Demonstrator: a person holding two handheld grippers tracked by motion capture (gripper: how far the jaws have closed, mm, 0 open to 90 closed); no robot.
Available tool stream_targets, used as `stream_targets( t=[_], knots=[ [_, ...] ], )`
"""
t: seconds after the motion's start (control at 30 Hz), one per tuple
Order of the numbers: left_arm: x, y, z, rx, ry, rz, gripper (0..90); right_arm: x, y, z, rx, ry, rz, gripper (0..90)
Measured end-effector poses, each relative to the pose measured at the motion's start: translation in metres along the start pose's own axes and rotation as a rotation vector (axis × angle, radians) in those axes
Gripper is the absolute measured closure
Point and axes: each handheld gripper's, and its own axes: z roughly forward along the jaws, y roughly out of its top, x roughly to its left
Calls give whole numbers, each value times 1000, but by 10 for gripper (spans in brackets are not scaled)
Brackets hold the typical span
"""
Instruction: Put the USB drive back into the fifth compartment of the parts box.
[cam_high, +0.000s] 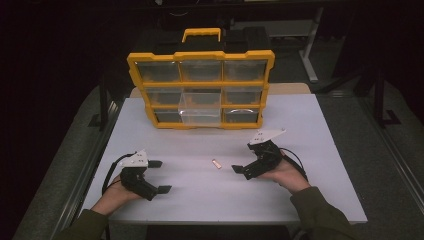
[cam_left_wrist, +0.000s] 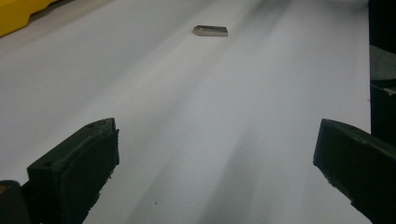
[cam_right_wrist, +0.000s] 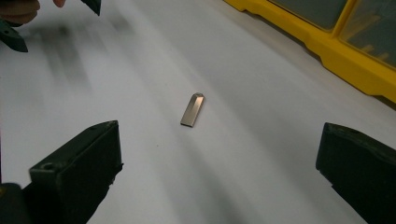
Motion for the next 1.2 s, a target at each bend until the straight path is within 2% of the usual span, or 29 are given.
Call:
stream_targets(
  t=[0.2, 1.2],
  knots=[
    [2, -1, -1, -4, -6, -5, 0, -2, 7, 2, -13, 7, 4, 0],
    [2, -2, -2, -18, -7, -5, 0, -4, 32, 19, -7, 22, -18, 0]
  ],
)
